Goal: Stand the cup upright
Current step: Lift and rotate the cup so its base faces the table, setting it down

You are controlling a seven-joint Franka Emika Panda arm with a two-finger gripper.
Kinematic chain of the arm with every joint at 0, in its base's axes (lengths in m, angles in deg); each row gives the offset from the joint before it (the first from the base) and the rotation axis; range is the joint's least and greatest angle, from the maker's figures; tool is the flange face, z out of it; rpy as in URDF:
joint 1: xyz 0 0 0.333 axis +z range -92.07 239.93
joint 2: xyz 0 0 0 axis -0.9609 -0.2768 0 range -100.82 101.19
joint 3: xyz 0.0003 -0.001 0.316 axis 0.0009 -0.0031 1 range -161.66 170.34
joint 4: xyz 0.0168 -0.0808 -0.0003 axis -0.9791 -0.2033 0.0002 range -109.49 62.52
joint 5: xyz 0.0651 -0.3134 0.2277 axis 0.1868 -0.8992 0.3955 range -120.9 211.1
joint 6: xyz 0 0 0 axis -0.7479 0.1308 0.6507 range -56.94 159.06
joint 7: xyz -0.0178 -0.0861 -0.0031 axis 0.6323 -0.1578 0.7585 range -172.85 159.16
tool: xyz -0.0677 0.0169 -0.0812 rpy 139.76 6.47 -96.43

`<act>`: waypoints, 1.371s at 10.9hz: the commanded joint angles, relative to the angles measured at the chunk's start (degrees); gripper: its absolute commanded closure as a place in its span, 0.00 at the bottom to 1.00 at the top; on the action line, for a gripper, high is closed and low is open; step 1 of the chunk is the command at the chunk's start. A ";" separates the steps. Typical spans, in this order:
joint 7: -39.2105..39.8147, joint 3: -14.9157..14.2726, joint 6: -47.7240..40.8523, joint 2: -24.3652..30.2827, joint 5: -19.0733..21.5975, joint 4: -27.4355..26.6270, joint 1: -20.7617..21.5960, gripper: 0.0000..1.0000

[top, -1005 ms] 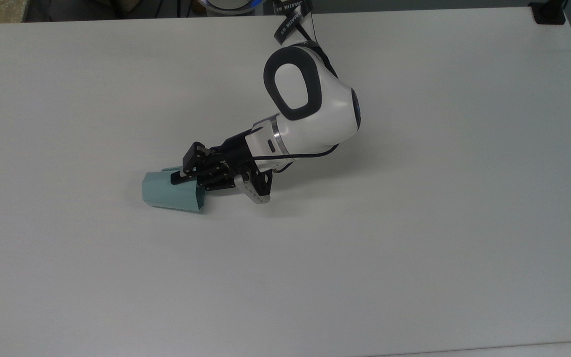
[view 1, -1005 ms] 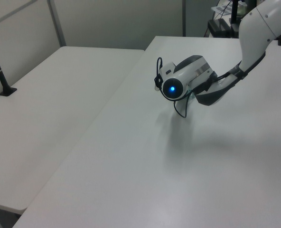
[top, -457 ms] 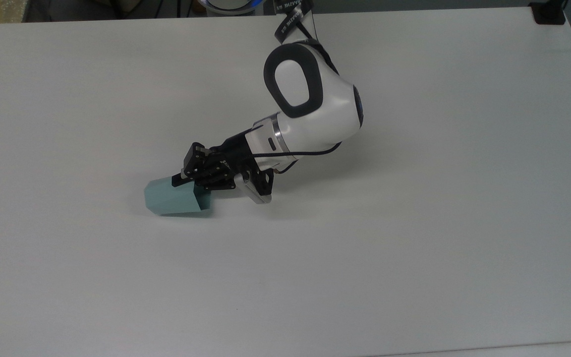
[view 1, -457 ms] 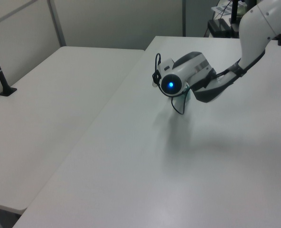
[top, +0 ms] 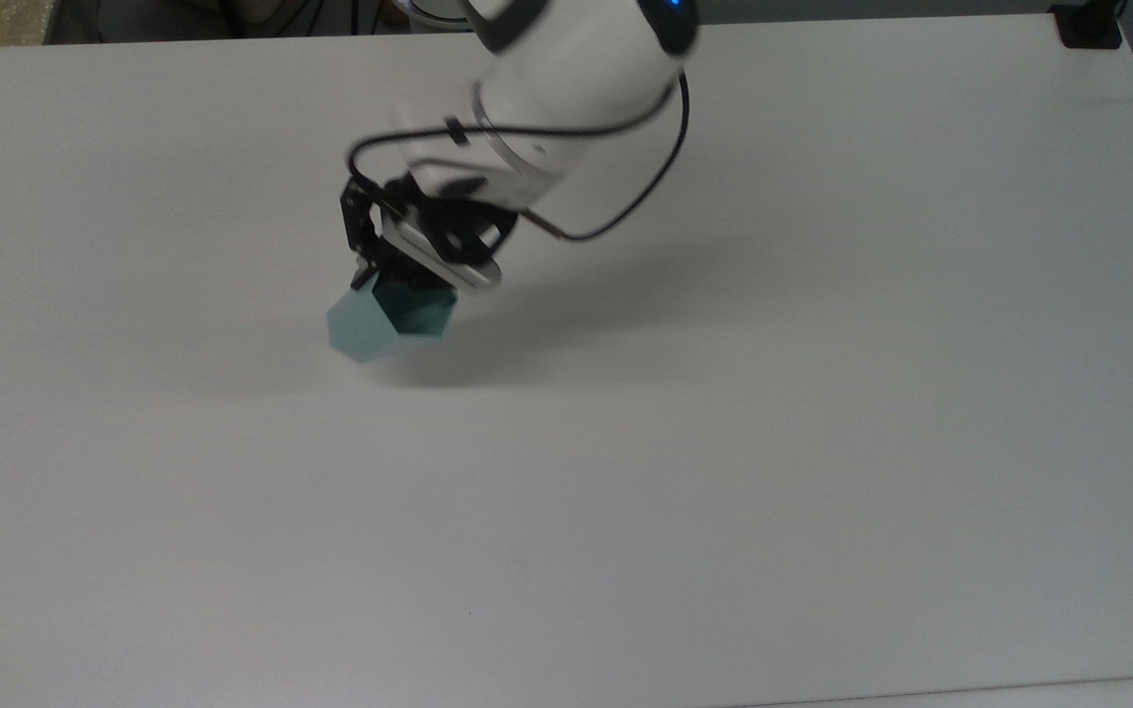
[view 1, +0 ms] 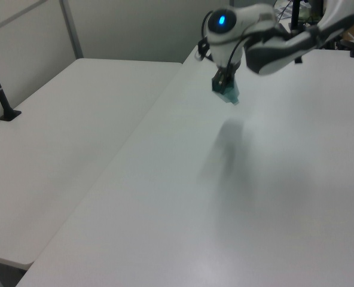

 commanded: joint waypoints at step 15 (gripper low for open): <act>16.44 0.00 32.52 15.50 40.23 -33.01 -7.14 1.00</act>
